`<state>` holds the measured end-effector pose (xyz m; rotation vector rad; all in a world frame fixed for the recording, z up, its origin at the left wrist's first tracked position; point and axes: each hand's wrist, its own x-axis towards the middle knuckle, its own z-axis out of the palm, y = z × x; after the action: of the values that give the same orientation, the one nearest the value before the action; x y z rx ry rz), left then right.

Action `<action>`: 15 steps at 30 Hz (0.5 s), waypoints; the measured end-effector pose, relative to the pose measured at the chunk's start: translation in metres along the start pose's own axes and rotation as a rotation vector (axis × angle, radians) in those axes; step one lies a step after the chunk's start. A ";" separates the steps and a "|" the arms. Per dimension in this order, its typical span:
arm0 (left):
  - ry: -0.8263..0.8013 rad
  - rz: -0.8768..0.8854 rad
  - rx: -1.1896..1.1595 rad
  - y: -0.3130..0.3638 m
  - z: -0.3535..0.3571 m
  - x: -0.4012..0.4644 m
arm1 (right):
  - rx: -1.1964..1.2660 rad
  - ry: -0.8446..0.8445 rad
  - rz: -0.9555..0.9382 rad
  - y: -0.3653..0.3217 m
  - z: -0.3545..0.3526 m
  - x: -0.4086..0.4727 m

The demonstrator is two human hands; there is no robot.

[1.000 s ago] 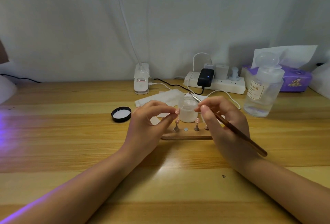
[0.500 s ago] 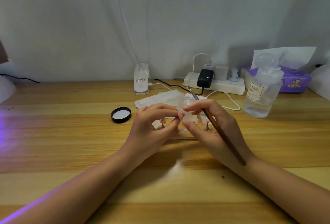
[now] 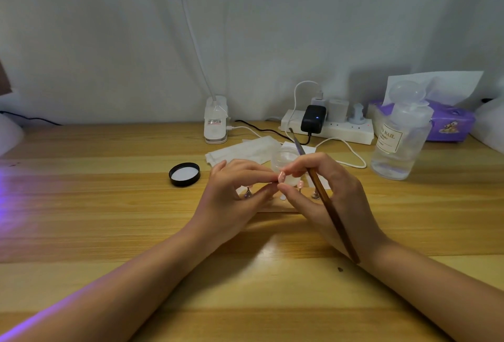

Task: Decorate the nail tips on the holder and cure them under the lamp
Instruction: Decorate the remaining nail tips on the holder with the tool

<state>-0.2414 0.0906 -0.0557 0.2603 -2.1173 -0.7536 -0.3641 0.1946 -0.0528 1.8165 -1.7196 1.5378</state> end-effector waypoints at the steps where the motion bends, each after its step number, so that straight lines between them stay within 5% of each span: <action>1: 0.011 -0.007 -0.001 0.001 0.000 0.000 | 0.007 0.013 0.017 0.000 0.000 0.000; 15: -0.136 -0.310 0.027 -0.008 0.001 0.001 | -0.305 -0.064 0.040 0.008 0.002 -0.001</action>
<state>-0.2434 0.0844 -0.0602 0.5763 -2.2447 -0.9448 -0.3697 0.1908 -0.0583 1.7010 -1.9084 1.1631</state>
